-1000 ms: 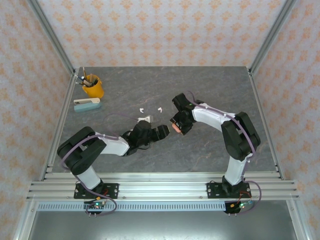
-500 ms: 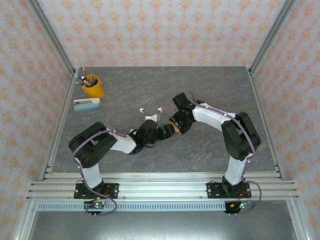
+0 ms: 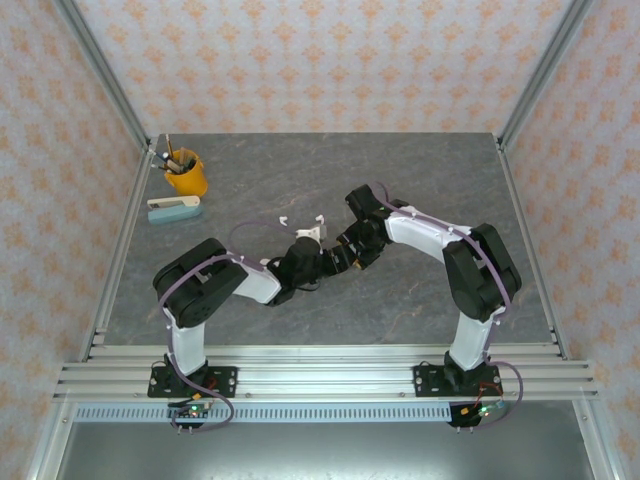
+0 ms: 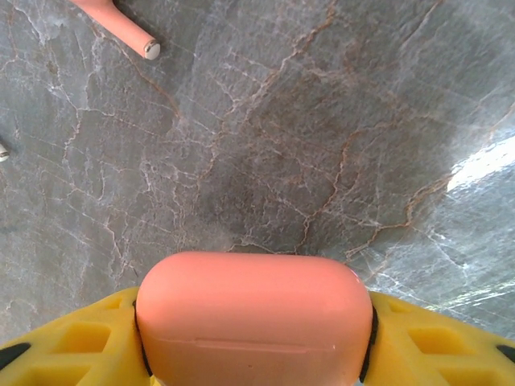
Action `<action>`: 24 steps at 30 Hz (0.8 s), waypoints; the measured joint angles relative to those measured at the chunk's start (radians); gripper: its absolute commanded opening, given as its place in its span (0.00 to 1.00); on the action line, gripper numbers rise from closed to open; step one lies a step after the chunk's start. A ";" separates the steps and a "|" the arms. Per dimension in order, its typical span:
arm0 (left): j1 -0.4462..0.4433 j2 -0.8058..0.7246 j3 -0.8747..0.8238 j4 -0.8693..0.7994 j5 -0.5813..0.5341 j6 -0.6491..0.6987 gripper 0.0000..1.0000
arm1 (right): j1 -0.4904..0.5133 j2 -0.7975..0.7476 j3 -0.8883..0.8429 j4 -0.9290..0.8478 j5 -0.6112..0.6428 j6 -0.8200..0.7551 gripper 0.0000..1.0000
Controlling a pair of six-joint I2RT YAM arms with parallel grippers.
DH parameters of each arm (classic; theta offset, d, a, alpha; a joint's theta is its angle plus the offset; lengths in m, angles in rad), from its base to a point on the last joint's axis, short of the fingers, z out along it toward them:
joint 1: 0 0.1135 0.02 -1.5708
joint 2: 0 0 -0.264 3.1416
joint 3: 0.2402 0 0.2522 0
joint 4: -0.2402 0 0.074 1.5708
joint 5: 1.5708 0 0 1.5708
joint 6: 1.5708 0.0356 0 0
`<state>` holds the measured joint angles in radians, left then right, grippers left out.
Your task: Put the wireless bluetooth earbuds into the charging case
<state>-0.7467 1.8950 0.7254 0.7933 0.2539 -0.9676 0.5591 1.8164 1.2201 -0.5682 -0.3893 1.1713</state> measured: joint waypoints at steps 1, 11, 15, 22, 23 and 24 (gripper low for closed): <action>0.000 0.008 0.005 0.006 0.000 -0.003 0.60 | 0.000 0.000 0.000 0.003 -0.003 0.000 0.56; -0.005 0.058 0.031 0.052 -0.007 -0.021 0.38 | -0.002 0.000 -0.001 0.013 -0.021 0.000 0.56; -0.006 0.058 0.033 0.054 -0.010 -0.035 0.25 | -0.008 0.000 -0.002 0.019 -0.025 0.001 0.66; -0.003 0.022 0.037 -0.045 -0.022 -0.019 0.09 | -0.071 -0.050 -0.016 0.012 -0.029 -0.037 0.91; 0.000 0.005 0.037 -0.067 -0.021 -0.016 0.08 | -0.088 -0.080 -0.025 0.006 -0.026 -0.051 0.91; 0.005 -0.021 0.037 -0.099 -0.016 -0.006 0.06 | -0.109 -0.119 -0.037 0.000 -0.022 -0.068 0.91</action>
<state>-0.7418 1.8740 0.7624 0.6945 0.2382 -0.9741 0.4503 1.6970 1.1831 -0.5682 -0.4114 1.1030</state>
